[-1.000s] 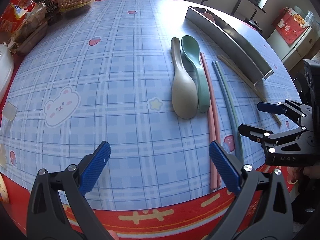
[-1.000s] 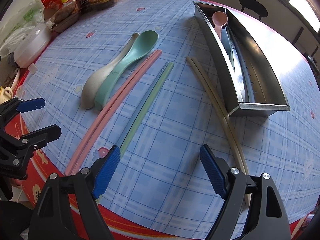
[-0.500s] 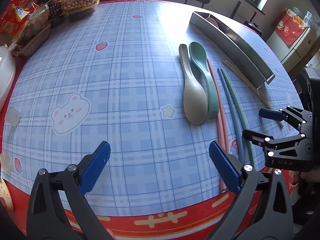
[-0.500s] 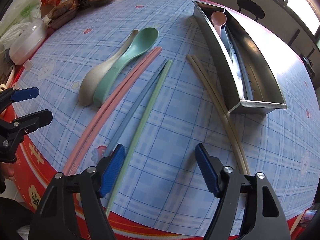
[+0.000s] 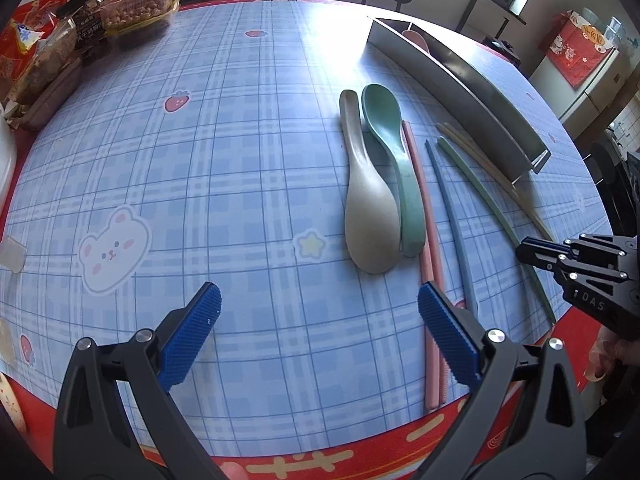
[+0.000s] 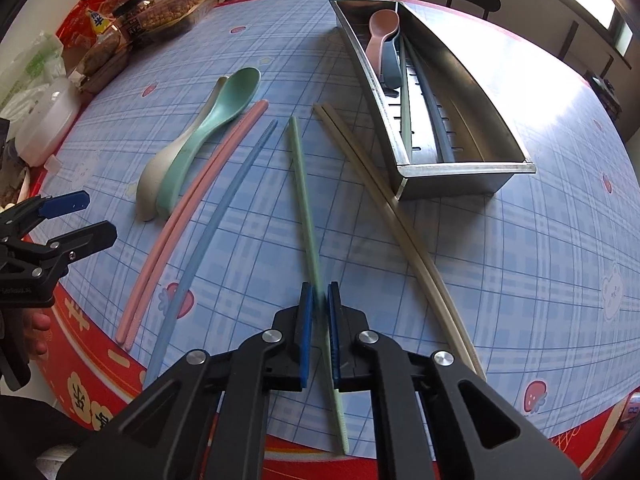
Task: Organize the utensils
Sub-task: 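Grasp the green spoon handle with the left tool while the right tool holds the light green chopstick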
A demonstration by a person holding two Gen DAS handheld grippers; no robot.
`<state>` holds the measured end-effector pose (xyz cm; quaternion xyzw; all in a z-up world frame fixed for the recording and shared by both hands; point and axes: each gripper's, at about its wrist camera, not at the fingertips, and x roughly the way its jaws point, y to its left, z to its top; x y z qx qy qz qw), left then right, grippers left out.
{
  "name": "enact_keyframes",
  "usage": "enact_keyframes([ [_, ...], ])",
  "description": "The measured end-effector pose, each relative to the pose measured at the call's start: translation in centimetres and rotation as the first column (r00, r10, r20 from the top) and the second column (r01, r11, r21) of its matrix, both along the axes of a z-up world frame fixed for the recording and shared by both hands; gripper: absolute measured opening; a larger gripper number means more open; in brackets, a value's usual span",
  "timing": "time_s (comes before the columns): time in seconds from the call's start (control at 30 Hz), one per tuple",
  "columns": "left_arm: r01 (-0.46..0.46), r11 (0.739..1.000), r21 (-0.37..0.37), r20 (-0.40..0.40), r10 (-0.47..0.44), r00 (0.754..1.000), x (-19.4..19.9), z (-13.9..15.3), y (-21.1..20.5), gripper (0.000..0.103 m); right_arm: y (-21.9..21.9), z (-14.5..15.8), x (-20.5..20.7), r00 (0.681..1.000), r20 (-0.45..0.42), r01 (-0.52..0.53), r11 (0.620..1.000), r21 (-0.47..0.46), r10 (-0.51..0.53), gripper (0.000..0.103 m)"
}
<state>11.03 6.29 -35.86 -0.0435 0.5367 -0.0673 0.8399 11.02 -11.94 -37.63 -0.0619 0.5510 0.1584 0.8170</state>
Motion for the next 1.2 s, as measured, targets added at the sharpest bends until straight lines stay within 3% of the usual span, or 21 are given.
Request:
enact_keyframes([
  [0.13, -0.046, 0.998, -0.032, -0.007, 0.046, 0.999, 1.8, 0.1, 0.6, 0.097, -0.4, 0.0, -0.1, 1.000, -0.002, -0.009, 1.000, 0.016, 0.009, 0.008],
  [0.23, -0.081, 0.992, -0.099, -0.024, 0.079, 0.997, 3.2, 0.4, 1.1, 0.097, -0.8, 0.0, -0.1, 1.000, -0.003, -0.016, 1.000, 0.025, 0.016, 0.008],
  [0.3, -0.070, 0.989, -0.131, -0.022, 0.067, 0.997, 3.9, 0.9, 0.8, 0.097, -1.0, 0.1, -0.2, 1.000, -0.001, -0.021, 0.999, 0.031, 0.021, 0.008],
  [0.5, 0.008, 0.991, -0.131, 0.000, -0.008, 1.000, 5.7, 2.3, -1.8, 0.094, -1.6, 0.1, -0.3, 1.000, -0.001, -0.026, 0.998, 0.052, 0.026, 0.008],
  [0.53, 0.011, 0.992, -0.122, 0.002, -0.011, 1.000, 5.8, 2.4, -2.1, 0.083, -1.8, 0.1, -0.3, 1.000, -0.001, -0.026, 0.998, 0.057, 0.026, 0.008],
  [0.57, 0.011, 0.994, -0.111, -0.003, -0.012, 1.000, 6.1, 2.5, -2.5, 0.062, -1.9, 0.1, -0.3, 1.000, -0.001, -0.026, 0.998, 0.063, 0.026, 0.008],
  [0.7, 0.038, 0.992, -0.120, -0.021, -0.040, 0.999, 6.9, 2.4, -3.4, 0.049, -2.6, 0.1, -0.3, 1.000, -0.001, -0.026, 0.996, 0.086, 0.026, 0.008],
  [0.77, 0.061, 0.989, -0.138, -0.031, -0.066, 0.997, 7.3, 2.3, -3.9, 0.036, -2.9, 0.1, -0.3, 1.000, 0.000, -0.026, 0.995, 0.096, 0.026, 0.008],
  [0.97, 0.063, 0.983, -0.171, -0.057, -0.074, 0.996, 8.5, 1.5, -4.5, 0.024, -3.4, 0.2, -0.5, 1.000, 0.002, -0.027, 0.993, 0.113, 0.027, 0.008],
  [1.2, 0.046, 0.984, -0.174, -0.097, -0.063, 0.993, 8.9, 0.0, -4.3, 0.024, -3.8, 0.2, -0.6, 1.000, 0.004, -0.031, 0.991, 0.129, 0.030, 0.008],
])
